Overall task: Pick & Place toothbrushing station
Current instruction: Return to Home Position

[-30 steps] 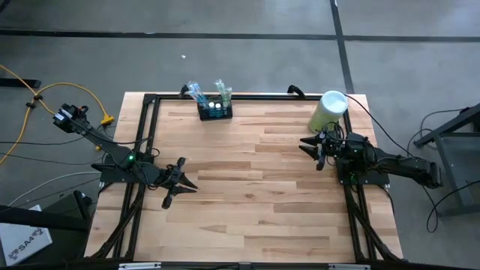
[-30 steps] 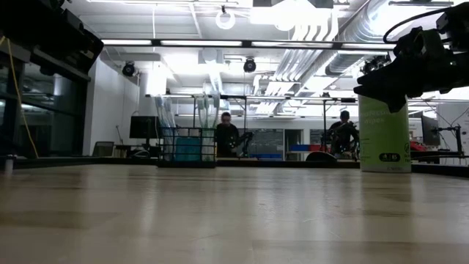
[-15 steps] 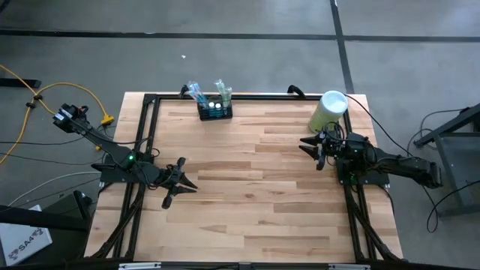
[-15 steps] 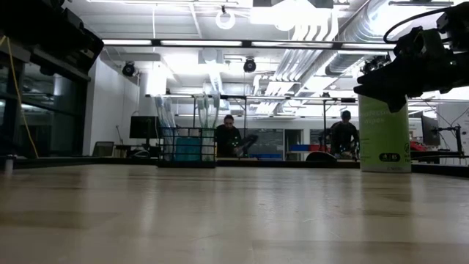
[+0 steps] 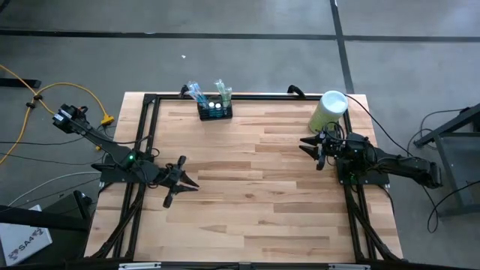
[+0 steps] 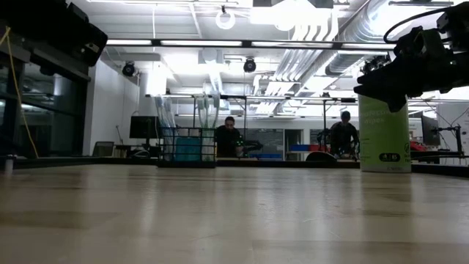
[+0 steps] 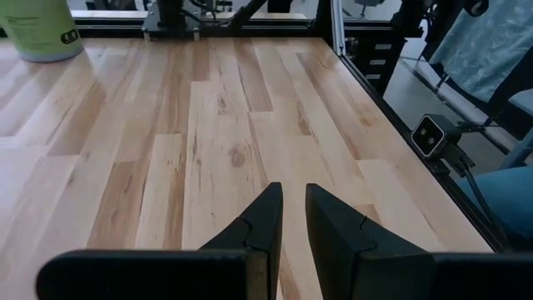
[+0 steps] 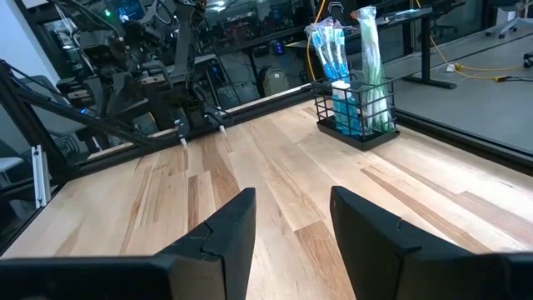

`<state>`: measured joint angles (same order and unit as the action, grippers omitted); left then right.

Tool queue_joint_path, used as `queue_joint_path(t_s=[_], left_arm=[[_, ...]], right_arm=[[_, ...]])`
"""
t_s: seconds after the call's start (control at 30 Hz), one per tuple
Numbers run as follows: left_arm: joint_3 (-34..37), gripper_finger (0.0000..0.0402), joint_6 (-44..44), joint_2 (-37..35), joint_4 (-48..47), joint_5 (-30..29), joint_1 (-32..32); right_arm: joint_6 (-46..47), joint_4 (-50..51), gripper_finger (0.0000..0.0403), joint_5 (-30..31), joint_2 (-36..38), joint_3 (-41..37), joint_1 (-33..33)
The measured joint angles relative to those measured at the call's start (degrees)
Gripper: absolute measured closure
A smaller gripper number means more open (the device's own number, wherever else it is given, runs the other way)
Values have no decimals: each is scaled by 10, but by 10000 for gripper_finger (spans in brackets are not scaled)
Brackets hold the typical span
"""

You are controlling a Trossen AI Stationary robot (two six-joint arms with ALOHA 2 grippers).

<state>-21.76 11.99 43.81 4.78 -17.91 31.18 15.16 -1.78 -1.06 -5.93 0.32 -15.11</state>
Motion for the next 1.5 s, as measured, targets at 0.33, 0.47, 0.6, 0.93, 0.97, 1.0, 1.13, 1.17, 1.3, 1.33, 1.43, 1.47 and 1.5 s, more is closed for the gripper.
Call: queue_joint_path(t_s=[0.33, 0.47, 0.6, 0.93, 0.97, 1.0, 1.13, 1.17, 1.3, 1.33, 1.43, 1.47, 1.5], left_arm=[[0, 349, -45, -8, 6, 11, 1], [0, 349, -67, -18, 10, 55, 1], [14, 349, -75, -45, 12, 56, 1], [90, 349, -61, -186, 21, 58, 1], [94, 349, -63, -196, 19, 58, 1], [96, 349, -68, -203, 17, 58, 1], [101, 349, -82, -235, -4, 52, 1], [101, 349, -84, -242, -9, 51, 1], [101, 349, -86, -265, -32, 41, 1], [101, 349, -86, -270, -38, 38, 1], [101, 349, -83, -282, -53, 34, 1], [101, 349, -83, -285, -56, 34, 1], [101, 349, -83, -288, -60, 33, 1]], right_arm=[[0, 0, 255, 0, 0, 0, 0], [0, -1, 255, 0, 0, 0, 0], [0, -1, 255, 0, 0, 0, 0], [0, -1, 255, 0, 0, 0, 0], [0, -1, 255, 0, 0, 0, 0], [0, -1, 255, 0, 0, 0, 0], [0, -1, 255, 0, 0, 0, 0], [0, -1, 255, 0, 0, 0, 0], [0, -1, 255, 0, 0, 0, 0], [0, -1, 255, 0, 0, 0, 0], [0, -1, 255, 0, 0, 0, 0], [0, -1, 255, 0, 0, 0, 0], [0, -1, 255, 0, 0, 0, 0]])
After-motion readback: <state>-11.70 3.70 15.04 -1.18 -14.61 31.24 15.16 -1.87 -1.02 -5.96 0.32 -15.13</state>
